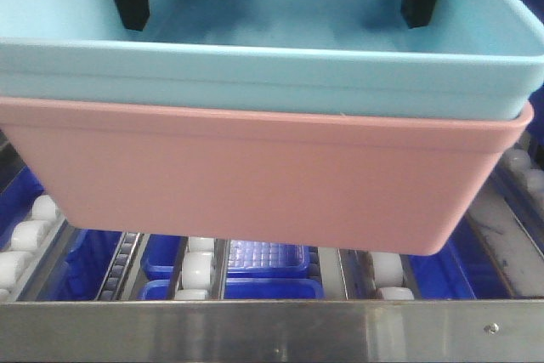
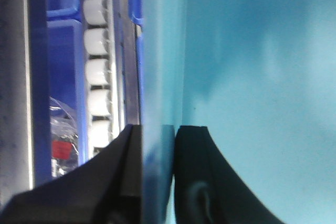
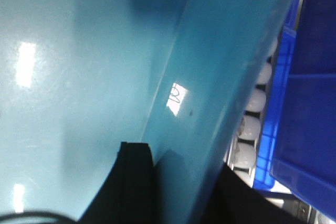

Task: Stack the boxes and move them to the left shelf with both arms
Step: 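Lower the stacked bins with both grippers onto the roller shelf, then open both grippers and raise them out of the light-blue bin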

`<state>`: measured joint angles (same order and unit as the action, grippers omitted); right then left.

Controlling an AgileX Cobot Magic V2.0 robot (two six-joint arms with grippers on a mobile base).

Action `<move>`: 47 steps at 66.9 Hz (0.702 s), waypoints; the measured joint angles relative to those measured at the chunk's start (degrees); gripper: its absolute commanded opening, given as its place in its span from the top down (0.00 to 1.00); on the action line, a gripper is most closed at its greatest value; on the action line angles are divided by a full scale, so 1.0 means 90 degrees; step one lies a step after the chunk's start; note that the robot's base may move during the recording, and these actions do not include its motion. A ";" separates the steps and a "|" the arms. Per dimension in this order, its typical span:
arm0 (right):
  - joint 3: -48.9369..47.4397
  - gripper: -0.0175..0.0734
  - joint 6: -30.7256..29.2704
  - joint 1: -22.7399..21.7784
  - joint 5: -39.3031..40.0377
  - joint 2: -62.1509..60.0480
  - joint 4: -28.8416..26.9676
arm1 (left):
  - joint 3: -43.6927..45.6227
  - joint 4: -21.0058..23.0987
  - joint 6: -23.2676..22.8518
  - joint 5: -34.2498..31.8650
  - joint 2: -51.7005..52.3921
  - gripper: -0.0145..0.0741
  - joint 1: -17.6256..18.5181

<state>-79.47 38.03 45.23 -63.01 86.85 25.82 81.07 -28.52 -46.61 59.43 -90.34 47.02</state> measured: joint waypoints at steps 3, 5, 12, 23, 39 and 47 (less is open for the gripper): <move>-0.0012 0.75 0.0000 0.0000 0.0071 0.0000 0.0040 | 0.0000 -0.0016 -0.0031 0.0000 0.0000 0.84 -0.0022; -0.0012 0.75 0.0000 0.0000 0.0106 0.0000 0.0053 | 0.0000 -0.0016 -0.0061 -0.0014 0.0000 0.84 -0.0052; -0.0012 0.75 -0.0015 -0.0061 0.0379 0.0000 0.0053 | 0.0000 0.0023 -0.0138 -0.0120 0.0000 0.84 -0.0278; -0.0038 0.75 -0.0063 -0.0341 0.1012 0.0099 -0.0026 | 0.0000 0.0268 -0.0138 -0.0517 0.0000 0.84 -0.0740; -0.1028 0.75 -0.0567 -0.0710 0.1388 0.1787 -0.0195 | 0.0011 0.0420 -0.0127 -0.0977 -0.1154 0.84 -0.1549; -0.1045 0.75 -0.0567 -0.0708 0.1332 0.2041 -0.0195 | 0.0025 0.0451 -0.0094 -0.0959 -0.1386 0.84 -0.1557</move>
<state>-88.87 32.93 38.85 -51.02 105.23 24.07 81.30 -24.46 -47.45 50.80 -102.82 33.01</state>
